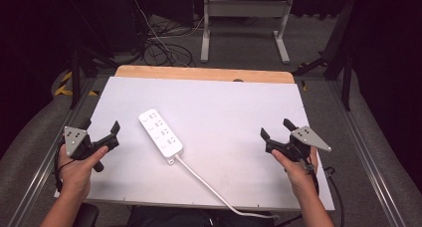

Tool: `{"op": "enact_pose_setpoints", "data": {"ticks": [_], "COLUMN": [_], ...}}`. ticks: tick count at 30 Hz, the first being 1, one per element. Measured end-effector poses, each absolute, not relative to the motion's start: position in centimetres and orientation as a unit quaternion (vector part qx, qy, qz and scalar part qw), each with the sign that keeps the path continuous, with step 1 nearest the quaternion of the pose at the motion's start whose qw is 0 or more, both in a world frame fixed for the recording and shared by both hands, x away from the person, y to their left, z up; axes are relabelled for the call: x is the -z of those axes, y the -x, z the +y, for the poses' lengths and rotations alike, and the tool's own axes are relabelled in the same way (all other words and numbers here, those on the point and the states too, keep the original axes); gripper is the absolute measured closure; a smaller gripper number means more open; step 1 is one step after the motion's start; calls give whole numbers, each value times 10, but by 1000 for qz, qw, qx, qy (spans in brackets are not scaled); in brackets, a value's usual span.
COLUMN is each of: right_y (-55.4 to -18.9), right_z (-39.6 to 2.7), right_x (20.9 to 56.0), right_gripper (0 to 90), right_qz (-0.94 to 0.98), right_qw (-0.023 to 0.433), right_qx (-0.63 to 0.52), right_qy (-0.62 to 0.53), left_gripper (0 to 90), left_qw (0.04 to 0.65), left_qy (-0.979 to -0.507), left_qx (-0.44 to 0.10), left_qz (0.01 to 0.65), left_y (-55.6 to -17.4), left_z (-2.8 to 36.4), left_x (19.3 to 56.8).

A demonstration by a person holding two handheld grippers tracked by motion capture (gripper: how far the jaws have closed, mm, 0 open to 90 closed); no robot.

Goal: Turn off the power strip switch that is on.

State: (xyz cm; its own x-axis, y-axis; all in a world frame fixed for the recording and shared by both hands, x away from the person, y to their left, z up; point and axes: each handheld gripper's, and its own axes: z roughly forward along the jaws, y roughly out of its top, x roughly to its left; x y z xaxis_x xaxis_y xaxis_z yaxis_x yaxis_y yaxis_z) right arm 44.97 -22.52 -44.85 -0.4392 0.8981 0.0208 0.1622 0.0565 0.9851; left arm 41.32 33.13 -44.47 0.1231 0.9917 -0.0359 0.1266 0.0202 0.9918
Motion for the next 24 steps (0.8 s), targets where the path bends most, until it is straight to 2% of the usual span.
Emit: {"op": "enact_pose_setpoints", "data": {"ticks": [10, 16, 23, 24], "right_y": [-445, -444, -445, -445], "right_z": [-228, -227, -227, -227], "right_x": [449, 449, 450, 450], "right_gripper": [117, 120, 126, 126], "right_qz": [644, 646, 648, 648], "right_qw": [339, 339, 336, 336], "right_qx": [-548, -546, -547, -547], "right_qy": [-412, -411, -409, -409], "left_gripper": [148, 312, 563, 563], "left_qw": [502, 506, 518, 520], "left_qy": [-558, -566, -579, -580], "left_qx": [-428, -405, -387, -385], "left_qz": [504, 510, 497, 496], "left_y": [-417, -419, -418, -417], "left_z": [328, 331, 336, 337], "left_x": [445, 443, 442, 442]}}
